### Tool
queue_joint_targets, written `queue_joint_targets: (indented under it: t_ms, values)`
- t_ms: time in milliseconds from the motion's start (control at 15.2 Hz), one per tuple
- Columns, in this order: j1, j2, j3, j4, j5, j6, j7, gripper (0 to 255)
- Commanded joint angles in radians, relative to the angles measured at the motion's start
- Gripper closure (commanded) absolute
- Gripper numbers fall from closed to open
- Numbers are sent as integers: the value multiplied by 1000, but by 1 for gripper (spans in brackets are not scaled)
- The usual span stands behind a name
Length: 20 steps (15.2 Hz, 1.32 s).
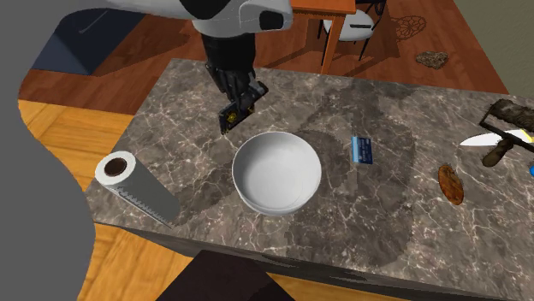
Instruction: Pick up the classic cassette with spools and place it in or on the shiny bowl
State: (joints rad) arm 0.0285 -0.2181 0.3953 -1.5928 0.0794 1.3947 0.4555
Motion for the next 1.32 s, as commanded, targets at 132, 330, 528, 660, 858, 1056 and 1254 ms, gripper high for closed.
queue_joint_targets:
  t_ms: [132,330,528,660,858,1056,1254]
  values:
    - [-30,-92,-80,-88,13,-5,-115,255]
    - [-50,-147,-139,-140,9,-11,-195,255]
    - [-54,-177,-160,-196,8,14,-225,255]
    - [-53,-189,-161,-235,10,41,-227,255]
    - [-52,-205,-160,-291,13,81,-230,255]
    - [-50,-219,-160,-345,16,121,-233,255]
    - [-48,-231,-159,-397,19,160,-235,255]
